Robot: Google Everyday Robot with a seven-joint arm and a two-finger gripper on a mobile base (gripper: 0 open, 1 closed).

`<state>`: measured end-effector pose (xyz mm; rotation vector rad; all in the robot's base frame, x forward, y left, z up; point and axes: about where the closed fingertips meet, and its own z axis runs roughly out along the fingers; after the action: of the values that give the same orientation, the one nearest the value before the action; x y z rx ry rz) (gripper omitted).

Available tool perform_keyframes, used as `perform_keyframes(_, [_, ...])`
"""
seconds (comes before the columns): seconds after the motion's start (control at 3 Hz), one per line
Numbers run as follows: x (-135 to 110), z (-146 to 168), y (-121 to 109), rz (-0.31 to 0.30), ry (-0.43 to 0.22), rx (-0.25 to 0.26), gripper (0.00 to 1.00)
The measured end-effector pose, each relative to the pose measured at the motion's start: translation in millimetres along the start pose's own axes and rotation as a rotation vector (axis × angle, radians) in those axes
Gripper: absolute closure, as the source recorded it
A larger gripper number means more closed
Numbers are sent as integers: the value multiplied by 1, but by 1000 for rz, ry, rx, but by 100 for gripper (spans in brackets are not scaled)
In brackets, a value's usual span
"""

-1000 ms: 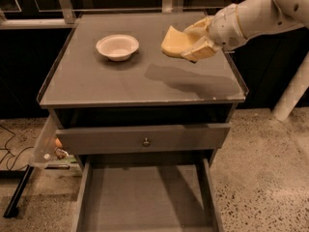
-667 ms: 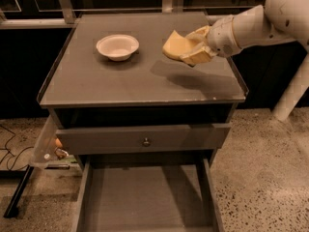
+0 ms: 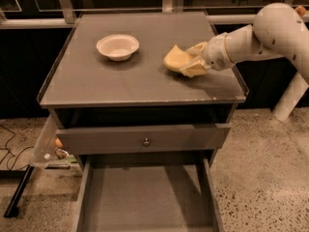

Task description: Pick sponge from middle drawer and place on counter

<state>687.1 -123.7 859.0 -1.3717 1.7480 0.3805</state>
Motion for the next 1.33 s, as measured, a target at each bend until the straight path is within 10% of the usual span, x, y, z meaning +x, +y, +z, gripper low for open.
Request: perform_keyframes(1.33, [0, 0, 0, 0, 0, 0, 11])
